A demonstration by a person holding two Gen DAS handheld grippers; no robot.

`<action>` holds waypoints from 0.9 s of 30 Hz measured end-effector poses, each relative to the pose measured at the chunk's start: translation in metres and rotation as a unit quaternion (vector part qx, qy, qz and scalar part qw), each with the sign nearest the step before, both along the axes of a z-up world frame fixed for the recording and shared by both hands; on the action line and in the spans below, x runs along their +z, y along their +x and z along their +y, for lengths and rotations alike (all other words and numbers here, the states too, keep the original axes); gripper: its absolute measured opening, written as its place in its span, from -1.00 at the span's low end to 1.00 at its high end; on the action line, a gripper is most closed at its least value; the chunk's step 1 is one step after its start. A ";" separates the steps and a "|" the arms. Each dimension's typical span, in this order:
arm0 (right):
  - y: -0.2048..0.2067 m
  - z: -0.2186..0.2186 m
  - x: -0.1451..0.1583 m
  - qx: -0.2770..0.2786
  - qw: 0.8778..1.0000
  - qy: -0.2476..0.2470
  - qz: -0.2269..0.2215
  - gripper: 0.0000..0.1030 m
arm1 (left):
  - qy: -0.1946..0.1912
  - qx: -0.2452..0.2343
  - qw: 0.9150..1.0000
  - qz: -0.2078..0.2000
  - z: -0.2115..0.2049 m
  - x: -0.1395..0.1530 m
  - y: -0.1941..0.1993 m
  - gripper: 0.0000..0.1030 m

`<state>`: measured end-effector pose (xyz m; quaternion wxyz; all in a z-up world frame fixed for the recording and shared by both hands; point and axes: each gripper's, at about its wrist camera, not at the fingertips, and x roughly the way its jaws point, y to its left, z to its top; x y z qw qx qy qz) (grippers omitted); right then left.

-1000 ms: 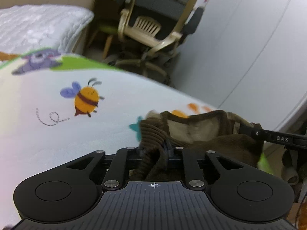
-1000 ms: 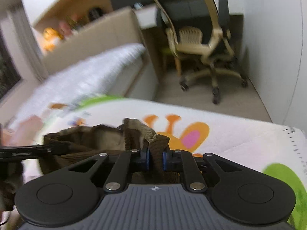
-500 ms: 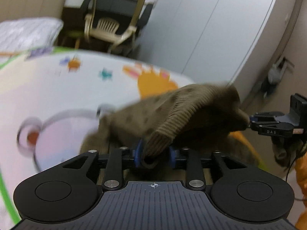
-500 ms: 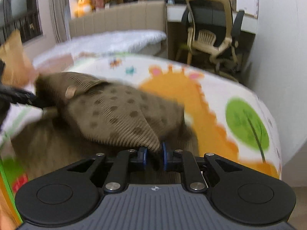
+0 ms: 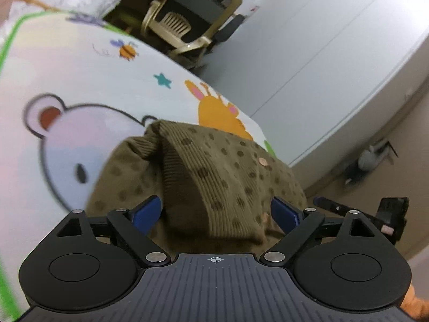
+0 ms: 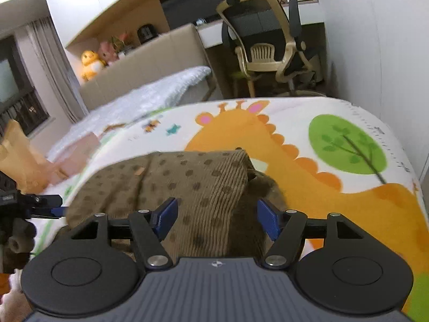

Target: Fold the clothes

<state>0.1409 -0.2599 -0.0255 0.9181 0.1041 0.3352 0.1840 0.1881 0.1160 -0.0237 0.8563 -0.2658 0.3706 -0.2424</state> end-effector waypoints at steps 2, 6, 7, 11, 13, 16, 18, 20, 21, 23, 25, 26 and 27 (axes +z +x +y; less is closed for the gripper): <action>0.014 0.015 -0.016 0.000 1.000 -0.009 0.013 0.25 | -0.001 0.009 1.000 0.010 -0.012 -0.011 0.013 0.75; 0.013 0.038 -0.014 0.002 0.999 -0.042 -0.009 -0.65 | 0.009 0.023 0.999 0.025 -0.027 -0.017 0.027 -0.28; 0.007 0.039 -0.004 0.004 0.999 -0.043 -0.022 -0.73 | 0.012 0.019 1.000 0.013 -0.027 -0.010 0.024 -0.36; -0.028 0.025 0.039 0.027 0.998 -0.005 -0.061 -0.76 | 0.012 0.003 0.998 -0.063 -0.020 0.034 -0.004 -0.53; -0.048 0.019 0.049 0.039 0.997 0.000 -0.071 -0.76 | 0.009 -0.004 0.996 -0.089 -0.016 0.049 -0.024 -0.53; -0.069 0.012 0.039 0.043 0.998 0.001 -0.054 -0.76 | 0.014 -0.021 0.996 -0.089 -0.016 0.049 -0.051 -0.53; -0.073 0.007 0.017 0.034 0.999 -0.004 -0.021 -0.74 | 0.024 -0.032 0.997 -0.071 -0.017 0.037 -0.066 -0.52; -0.072 0.003 -0.007 0.019 1.000 -0.011 0.016 -0.68 | 0.038 -0.036 0.998 -0.042 -0.017 0.018 -0.072 -0.46; -0.072 0.000 -0.016 0.012 0.999 -0.011 0.030 -0.56 | 0.045 -0.034 0.998 -0.024 -0.016 0.007 -0.073 -0.40; -0.069 -0.006 -0.021 0.007 0.999 0.000 0.040 -0.40 | 0.054 -0.025 0.998 0.003 -0.010 -0.008 -0.071 -0.26; -0.065 -0.012 -0.014 0.007 0.999 0.016 0.031 -0.11 | 0.046 -0.010 0.999 0.005 -0.002 -0.008 -0.064 0.01; -0.063 -0.015 -0.007 0.007 0.999 0.026 0.019 0.24 | 0.037 -0.005 0.999 0.000 0.003 -0.005 -0.059 0.19; -0.060 -0.018 0.000 0.007 0.999 0.036 0.008 0.41 | 0.027 -0.001 1.000 -0.009 0.007 0.000 -0.054 0.39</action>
